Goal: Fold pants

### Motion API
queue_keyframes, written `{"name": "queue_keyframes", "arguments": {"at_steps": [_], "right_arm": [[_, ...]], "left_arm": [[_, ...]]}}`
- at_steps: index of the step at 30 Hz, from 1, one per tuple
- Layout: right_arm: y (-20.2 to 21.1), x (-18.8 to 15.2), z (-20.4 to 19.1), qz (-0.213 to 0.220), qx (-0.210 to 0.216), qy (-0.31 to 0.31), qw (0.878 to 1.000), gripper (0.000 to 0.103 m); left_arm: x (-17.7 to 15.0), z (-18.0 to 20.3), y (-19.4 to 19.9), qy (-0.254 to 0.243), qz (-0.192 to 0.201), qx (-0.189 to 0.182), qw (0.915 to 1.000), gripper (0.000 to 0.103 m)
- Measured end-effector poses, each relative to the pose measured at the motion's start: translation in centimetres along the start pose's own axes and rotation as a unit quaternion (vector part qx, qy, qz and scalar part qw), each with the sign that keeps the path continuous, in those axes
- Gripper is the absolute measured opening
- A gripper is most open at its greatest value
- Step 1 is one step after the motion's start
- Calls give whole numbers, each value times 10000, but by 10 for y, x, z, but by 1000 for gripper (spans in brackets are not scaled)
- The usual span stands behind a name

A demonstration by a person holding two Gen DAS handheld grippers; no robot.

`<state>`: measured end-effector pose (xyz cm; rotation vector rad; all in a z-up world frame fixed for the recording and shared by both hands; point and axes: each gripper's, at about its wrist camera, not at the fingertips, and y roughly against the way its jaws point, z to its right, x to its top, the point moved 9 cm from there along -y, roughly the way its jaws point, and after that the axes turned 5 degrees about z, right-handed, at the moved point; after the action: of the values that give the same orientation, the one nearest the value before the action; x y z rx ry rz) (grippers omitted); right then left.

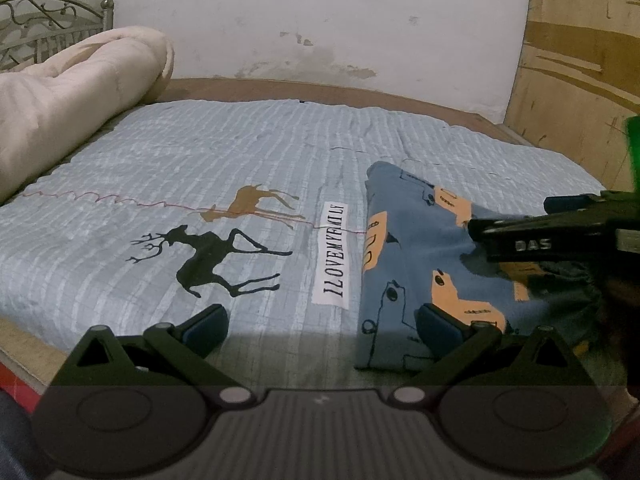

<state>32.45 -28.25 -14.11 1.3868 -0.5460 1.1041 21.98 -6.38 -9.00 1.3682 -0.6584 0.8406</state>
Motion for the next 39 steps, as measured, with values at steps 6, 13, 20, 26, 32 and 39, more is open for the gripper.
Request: {"name": "queue_keyframes", "arguments": {"at_steps": [6, 13, 20, 26, 32, 39], "right_arm": [[-9, -7, 32, -208, -621, -68, 9978, 102], [24, -41, 88, 128, -686, -850, 9939, 102], [56, -53, 99, 698, 538, -1715, 9812, 102], [43, -64, 81, 214, 1442, -1807, 9727, 102], [38, -65, 79, 249, 1781, -2037, 9624, 102], [35, -60, 80, 240, 2093, -2238, 9516, 102]], "left_arm": [[0, 0, -1, -7, 7, -9, 10000, 102], [8, -1, 1, 5, -26, -186, 9998, 102], [26, 15, -5, -125, -56, -882, 9960, 102], [31, 28, -32, -271, -264, -910, 9951, 102], [28, 35, -45, -413, -366, -866, 9947, 102], [30, 44, -51, -522, -442, -1016, 9925, 102]]}}
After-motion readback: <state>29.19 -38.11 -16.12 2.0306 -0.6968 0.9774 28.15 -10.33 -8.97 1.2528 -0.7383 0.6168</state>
